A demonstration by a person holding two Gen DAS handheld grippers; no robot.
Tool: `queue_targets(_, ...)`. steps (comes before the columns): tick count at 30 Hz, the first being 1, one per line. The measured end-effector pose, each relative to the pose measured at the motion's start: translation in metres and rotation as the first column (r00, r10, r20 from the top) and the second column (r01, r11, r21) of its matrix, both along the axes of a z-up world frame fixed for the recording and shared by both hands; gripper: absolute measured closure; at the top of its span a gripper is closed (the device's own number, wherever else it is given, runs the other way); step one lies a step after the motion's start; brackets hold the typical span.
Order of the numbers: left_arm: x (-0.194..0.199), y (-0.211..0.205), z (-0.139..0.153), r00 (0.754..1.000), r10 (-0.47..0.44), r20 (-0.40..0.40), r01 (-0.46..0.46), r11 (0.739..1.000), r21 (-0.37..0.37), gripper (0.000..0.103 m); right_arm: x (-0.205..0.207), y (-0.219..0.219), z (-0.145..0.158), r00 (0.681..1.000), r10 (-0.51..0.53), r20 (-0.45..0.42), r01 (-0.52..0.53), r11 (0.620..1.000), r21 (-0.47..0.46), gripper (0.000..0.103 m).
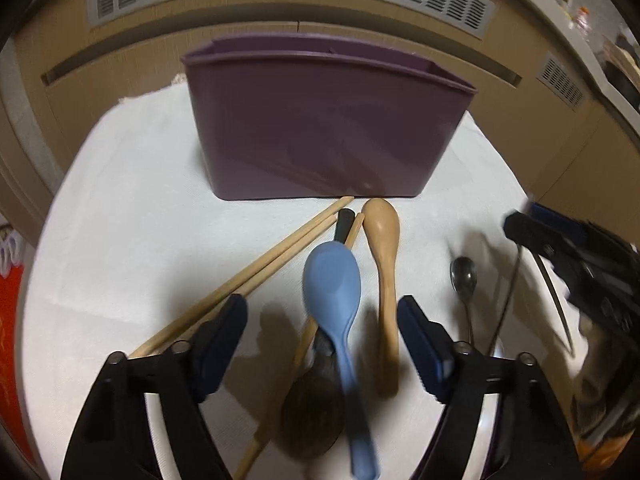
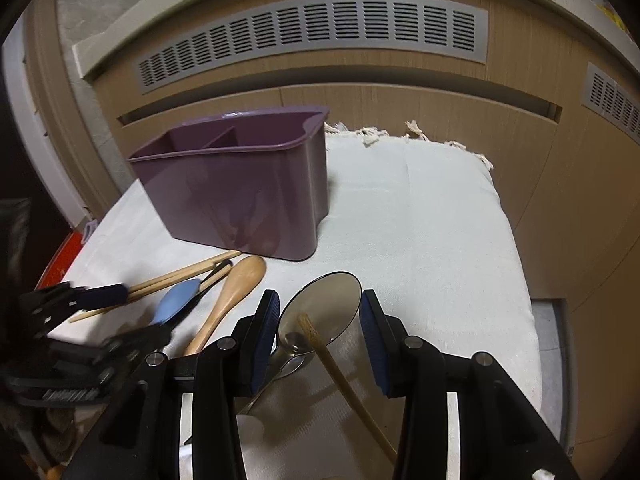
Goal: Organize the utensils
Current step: 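Grasp the blue plastic spoon with the left tool while the right tool reaches toward the utensils, then lift the blue spoon with the left tool while the right tool grasps the small white ball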
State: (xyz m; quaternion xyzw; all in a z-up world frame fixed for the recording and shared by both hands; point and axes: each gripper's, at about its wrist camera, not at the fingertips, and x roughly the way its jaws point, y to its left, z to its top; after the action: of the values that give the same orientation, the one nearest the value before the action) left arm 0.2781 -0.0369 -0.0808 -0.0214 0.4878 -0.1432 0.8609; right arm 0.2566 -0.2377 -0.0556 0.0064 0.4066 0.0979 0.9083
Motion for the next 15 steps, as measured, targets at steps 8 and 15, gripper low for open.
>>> queue_targets(8,0.021,-0.004,-0.012,0.997,-0.002,-0.076,0.000,1.000,-0.029,0.042,-0.011,-0.002,0.005,0.999,0.034,0.037,-0.035,0.999,0.004,0.064)
queue_targets(15,0.022,-0.008,-0.012,0.999,0.000,-0.046,0.000,1.000,-0.010,0.068,-0.022,0.001,0.020,0.997,0.053,0.064,-0.053,0.999,0.003,0.065)
